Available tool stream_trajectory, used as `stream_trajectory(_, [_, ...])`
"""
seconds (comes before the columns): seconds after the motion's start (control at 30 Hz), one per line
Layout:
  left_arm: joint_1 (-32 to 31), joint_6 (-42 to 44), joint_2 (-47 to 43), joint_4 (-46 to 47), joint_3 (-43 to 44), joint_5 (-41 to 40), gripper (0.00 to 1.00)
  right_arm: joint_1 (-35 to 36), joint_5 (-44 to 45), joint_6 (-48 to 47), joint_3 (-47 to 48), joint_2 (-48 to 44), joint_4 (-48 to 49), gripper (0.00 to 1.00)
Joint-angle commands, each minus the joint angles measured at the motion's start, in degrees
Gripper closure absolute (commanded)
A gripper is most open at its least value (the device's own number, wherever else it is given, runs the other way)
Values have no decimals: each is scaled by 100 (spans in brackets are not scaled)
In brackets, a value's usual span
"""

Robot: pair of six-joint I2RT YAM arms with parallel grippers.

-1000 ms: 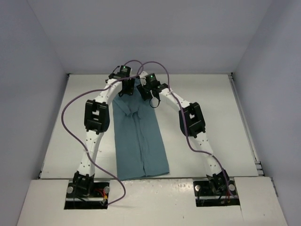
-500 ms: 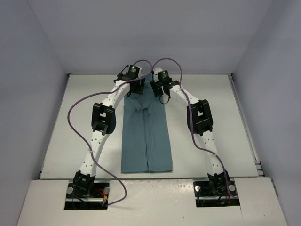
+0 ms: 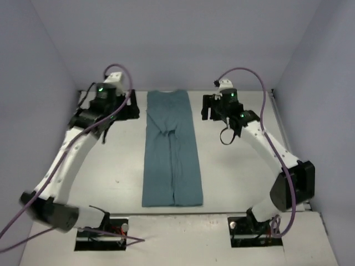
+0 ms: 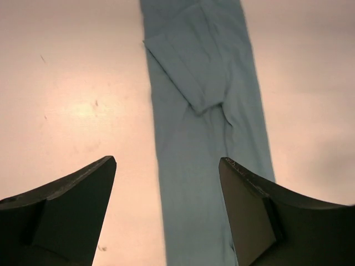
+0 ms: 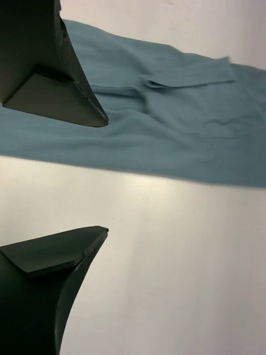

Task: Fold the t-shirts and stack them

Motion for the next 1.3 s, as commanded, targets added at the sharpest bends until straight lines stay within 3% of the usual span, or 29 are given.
stream_trajectory(0.0, [-45, -983, -961, -348, -2091, 821, 27, 96, -156, 1144, -1760, -1223, -127, 34])
stream_trajectory(0.17, [-383, -1849, -2280, -359, -4024, 1408, 27, 967, 1, 2463, -3363, -2676, -403, 35])
stream_trajectory(0.47, [-1110, -2513, -2580, -259, -5324, 1554, 29, 2994, 589, 4146, -4415, -2908, -474, 38])
stream_trajectory(0.67, [-1517, -2476, -2396, 130, -4741, 658, 51, 3406, 1282, 3162, -3539, -2023, -465, 45])
stream_trajectory(0.77, [-1820, -2430, -1956, 357, -4316, 112, 53, 3398, 1599, 2838, -3071, -1478, -459, 50])
stream_trajectory(0.97, [-2220, -1958, -236, 760, -3275, -636, 57, 3334, 2330, 2283, -2280, -320, -340, 61])
stream_trajectory(1.27, [-2199, -1858, 1318, 1016, -2924, -696, 57, 3036, 1689, 2086, -2174, 844, 395, 62])
